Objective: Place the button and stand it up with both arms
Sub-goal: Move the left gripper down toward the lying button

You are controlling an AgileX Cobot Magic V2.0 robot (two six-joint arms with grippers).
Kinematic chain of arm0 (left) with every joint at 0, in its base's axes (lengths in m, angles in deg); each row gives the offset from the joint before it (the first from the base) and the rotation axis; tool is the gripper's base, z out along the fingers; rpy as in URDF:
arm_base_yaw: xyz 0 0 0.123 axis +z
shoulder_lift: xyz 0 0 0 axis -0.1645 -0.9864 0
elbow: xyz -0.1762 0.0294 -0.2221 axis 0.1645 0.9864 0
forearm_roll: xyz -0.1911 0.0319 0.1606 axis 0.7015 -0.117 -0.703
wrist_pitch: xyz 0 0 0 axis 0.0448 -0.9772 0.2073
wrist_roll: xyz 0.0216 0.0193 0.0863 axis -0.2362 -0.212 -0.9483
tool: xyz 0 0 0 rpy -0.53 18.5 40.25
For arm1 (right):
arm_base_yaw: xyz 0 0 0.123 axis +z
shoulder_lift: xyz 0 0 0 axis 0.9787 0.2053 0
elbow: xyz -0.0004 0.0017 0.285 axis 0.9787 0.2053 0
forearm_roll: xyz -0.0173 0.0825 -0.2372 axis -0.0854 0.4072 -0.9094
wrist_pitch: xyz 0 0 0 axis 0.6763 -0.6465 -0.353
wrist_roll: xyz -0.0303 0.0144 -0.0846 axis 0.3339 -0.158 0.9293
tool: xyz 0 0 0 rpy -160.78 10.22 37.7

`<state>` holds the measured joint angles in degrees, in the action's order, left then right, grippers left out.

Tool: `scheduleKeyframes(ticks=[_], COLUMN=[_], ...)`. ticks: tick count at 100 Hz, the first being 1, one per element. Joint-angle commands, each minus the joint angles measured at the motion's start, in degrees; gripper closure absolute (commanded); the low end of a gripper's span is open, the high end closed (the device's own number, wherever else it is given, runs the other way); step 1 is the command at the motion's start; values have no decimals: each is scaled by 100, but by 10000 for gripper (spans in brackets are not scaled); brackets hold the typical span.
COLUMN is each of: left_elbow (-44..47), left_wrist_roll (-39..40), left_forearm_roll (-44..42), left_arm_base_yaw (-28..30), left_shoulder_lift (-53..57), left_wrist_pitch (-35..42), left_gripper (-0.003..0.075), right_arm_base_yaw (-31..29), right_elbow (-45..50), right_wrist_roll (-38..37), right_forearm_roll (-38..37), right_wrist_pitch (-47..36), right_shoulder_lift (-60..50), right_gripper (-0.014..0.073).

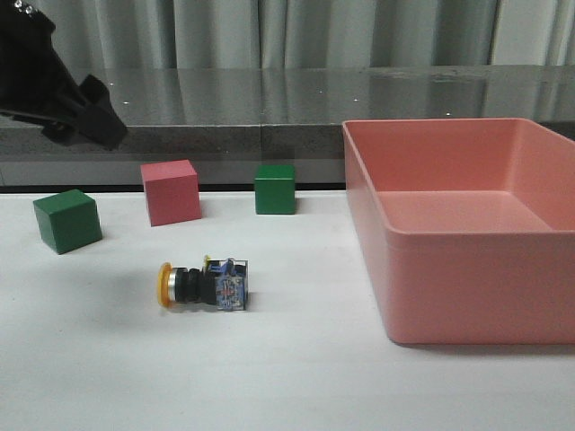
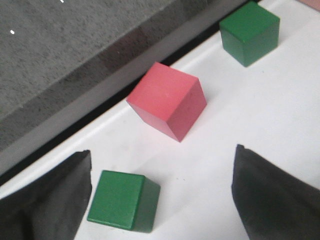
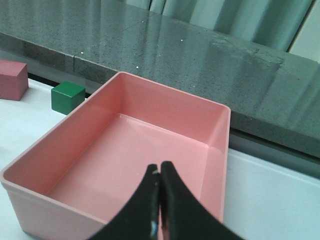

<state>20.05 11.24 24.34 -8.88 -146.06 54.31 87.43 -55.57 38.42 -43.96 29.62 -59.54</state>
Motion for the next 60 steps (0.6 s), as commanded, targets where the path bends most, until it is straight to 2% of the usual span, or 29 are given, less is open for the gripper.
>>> scheduleKeyframes(ticks=[1,35,60], left_elbow=[-206,-206,-206], left_wrist_roll=[6,-4,-430], left_forearm_roll=[139,221,230], left_arm_base_yaw=[-47,-47,-149], left_shoulder_lift=[109,109,109], left_wrist_pitch=[145,85,79], left_gripper=[165,165,165], right_arm_base_yaw=[-37,-37,-37], right_elbow=[-169,-169,-169], right_wrist_roll=[8,8,8], right_forearm_roll=[39,39,39], right_wrist_pitch=[-434,-433,-433], right_shoulder_lift=[18,18,18], right_gripper=[655,655,655])
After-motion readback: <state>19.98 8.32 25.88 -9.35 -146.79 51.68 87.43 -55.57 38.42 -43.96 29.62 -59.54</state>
